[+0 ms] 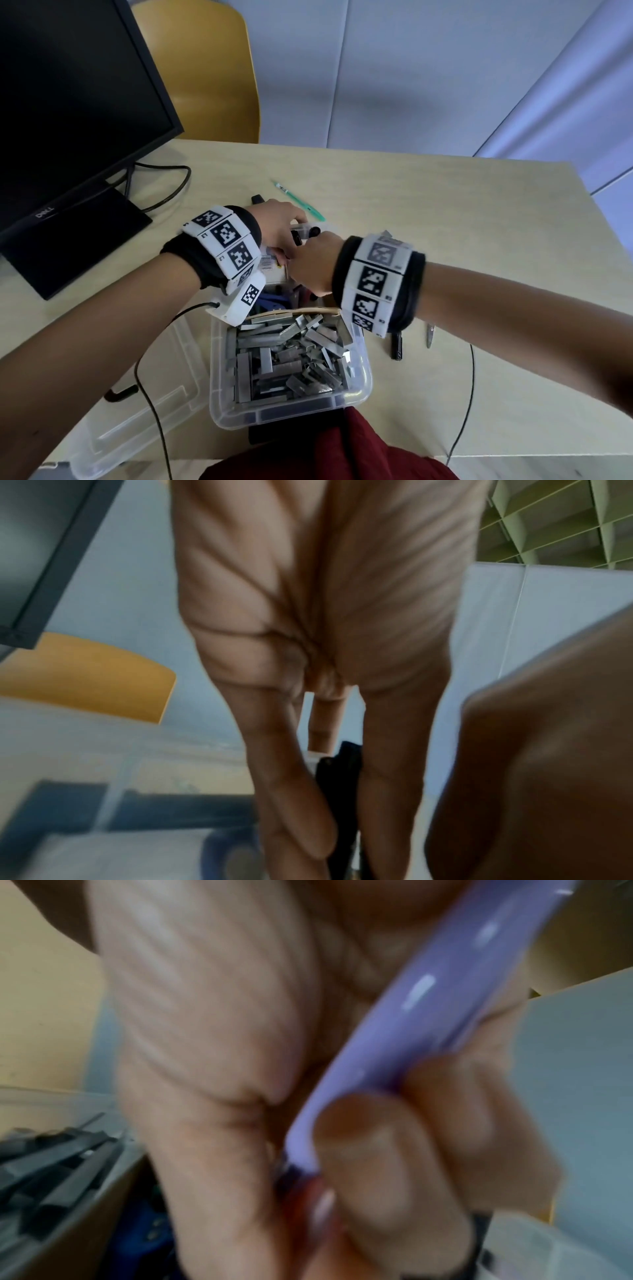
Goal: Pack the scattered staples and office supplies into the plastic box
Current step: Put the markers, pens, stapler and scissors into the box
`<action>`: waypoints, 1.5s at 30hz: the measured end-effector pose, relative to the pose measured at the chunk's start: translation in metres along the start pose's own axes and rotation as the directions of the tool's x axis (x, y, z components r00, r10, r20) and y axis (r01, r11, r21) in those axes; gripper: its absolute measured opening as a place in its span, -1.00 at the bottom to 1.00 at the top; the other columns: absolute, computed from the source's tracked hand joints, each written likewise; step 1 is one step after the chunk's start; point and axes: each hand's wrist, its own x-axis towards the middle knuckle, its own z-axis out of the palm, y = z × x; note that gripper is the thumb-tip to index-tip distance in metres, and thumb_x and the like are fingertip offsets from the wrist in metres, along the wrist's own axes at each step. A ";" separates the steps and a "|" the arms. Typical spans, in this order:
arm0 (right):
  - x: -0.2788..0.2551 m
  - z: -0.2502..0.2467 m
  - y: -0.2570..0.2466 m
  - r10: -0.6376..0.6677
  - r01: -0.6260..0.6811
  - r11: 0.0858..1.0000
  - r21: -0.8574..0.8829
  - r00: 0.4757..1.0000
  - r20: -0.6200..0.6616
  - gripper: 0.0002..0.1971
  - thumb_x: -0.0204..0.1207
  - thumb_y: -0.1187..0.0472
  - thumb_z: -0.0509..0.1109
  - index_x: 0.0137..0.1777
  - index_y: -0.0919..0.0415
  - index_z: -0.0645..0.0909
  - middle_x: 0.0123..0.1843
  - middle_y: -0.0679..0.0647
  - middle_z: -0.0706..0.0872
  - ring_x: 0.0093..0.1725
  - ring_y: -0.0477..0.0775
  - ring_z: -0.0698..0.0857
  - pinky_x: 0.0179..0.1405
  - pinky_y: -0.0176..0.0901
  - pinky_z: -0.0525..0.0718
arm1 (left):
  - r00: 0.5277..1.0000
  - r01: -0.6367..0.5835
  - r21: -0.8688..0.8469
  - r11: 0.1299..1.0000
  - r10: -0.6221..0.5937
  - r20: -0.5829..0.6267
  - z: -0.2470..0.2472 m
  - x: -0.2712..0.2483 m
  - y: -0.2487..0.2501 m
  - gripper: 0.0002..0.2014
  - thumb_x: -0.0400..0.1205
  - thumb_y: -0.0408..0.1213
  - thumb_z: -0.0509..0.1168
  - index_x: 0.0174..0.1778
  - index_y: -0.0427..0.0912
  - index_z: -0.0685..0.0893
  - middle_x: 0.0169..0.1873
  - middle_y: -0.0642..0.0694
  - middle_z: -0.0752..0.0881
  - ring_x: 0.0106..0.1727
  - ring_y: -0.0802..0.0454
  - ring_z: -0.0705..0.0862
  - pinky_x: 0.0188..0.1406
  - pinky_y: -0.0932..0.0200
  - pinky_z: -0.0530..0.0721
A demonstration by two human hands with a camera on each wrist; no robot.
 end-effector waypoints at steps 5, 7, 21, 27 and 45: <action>0.016 -0.003 0.002 0.005 -0.002 0.986 0.168 1.000 -0.017 -0.69 0.58 0.37 0.23 0.32 0.35 0.49 0.18 0.14 0.63 0.09 0.14 0.61 0.03 -0.16 0.55 | 1.000 -0.008 0.111 0.994 0.009 -0.012 -0.004 -0.006 -0.008 -0.43 0.41 -0.45 0.48 0.34 -0.09 0.55 0.13 -0.11 0.63 0.01 -0.01 0.58 0.00 0.20 0.54; 0.020 -0.006 0.006 0.002 -0.008 0.968 0.252 1.000 0.025 -0.76 0.55 0.40 0.27 0.20 0.35 0.55 -0.12 0.00 0.61 -0.02 0.07 0.61 -0.13 -0.33 0.52 | 1.000 -0.009 0.124 0.992 0.010 -0.003 -0.005 -0.007 -0.011 -0.38 0.41 -0.44 0.50 0.40 -0.10 0.50 0.21 -0.13 0.61 0.12 -0.06 0.59 0.07 0.19 0.52; 0.022 0.014 0.025 0.276 -0.104 0.763 0.639 0.945 -0.177 -0.87 0.45 0.41 0.31 -0.22 0.38 0.69 -0.41 0.08 0.67 -0.51 -0.13 0.55 -0.38 -0.46 0.51 | 0.995 -0.028 -0.016 0.999 0.029 0.096 0.006 -0.010 -0.003 -0.30 0.38 -0.26 0.55 0.39 -0.13 0.37 0.17 -0.15 0.67 -0.13 -0.14 0.80 0.01 -0.14 0.75; 0.015 0.015 0.039 0.321 -0.070 0.641 0.764 0.929 -0.185 -0.84 0.50 0.48 0.20 -0.13 0.37 0.63 -0.11 0.32 0.78 -0.14 0.19 0.79 -0.14 -0.16 0.76 | 0.999 -0.004 0.111 0.994 -0.001 0.040 0.008 -0.006 -0.001 -0.50 0.50 -0.38 0.41 0.35 -0.20 0.45 0.15 -0.25 0.68 -0.28 -0.19 0.77 -0.07 -0.11 0.76; -0.021 0.128 0.105 0.712 -0.442 0.241 0.864 0.686 0.152 -0.90 0.47 0.42 0.32 -0.10 0.45 0.65 -0.26 0.24 0.75 -0.40 -0.03 0.76 -0.03 -0.01 0.76 | 0.999 0.026 0.244 0.969 -0.013 -0.053 0.010 -0.003 0.019 -0.48 0.61 -0.21 0.34 0.43 -0.37 0.40 0.05 -0.27 0.54 -0.47 0.13 0.42 -0.53 0.33 0.34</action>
